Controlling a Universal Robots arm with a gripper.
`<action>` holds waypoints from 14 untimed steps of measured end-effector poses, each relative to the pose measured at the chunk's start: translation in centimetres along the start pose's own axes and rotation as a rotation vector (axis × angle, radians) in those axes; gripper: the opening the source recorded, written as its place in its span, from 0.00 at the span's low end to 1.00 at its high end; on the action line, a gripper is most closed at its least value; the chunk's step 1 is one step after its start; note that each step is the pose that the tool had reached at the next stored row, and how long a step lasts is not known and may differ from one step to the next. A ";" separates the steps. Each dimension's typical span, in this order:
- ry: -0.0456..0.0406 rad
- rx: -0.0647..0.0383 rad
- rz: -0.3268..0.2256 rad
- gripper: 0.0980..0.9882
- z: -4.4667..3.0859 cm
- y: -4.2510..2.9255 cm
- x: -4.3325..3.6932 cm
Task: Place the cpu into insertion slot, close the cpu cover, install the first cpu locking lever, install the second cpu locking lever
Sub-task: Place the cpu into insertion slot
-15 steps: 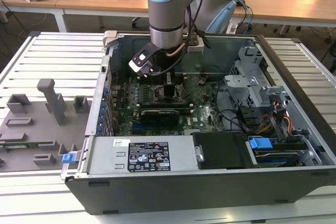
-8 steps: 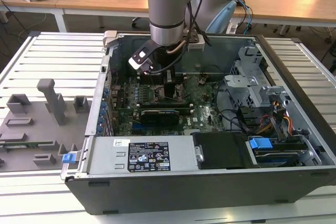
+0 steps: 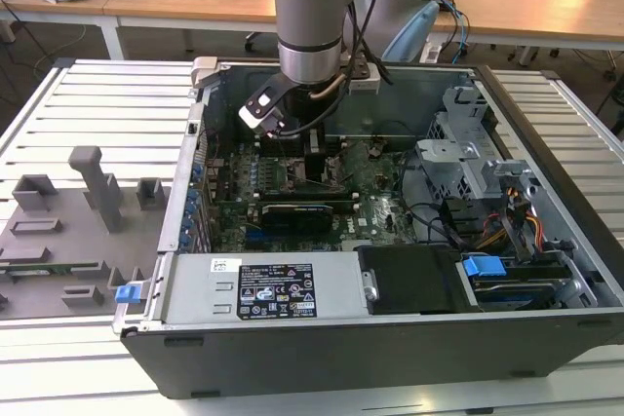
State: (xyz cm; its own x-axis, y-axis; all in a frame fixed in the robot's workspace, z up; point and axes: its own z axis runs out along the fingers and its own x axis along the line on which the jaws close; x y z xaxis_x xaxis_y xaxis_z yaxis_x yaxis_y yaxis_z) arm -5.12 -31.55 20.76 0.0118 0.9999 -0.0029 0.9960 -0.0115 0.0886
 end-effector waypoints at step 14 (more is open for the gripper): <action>-0.0022 0.000 0.000 0.01 -0.63 0.06 0.00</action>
State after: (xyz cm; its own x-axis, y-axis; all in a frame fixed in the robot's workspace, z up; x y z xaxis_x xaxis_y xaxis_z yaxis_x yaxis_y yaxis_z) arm -5.12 -31.55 21.39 0.0116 0.9999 -0.0051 0.9960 -0.0111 0.0887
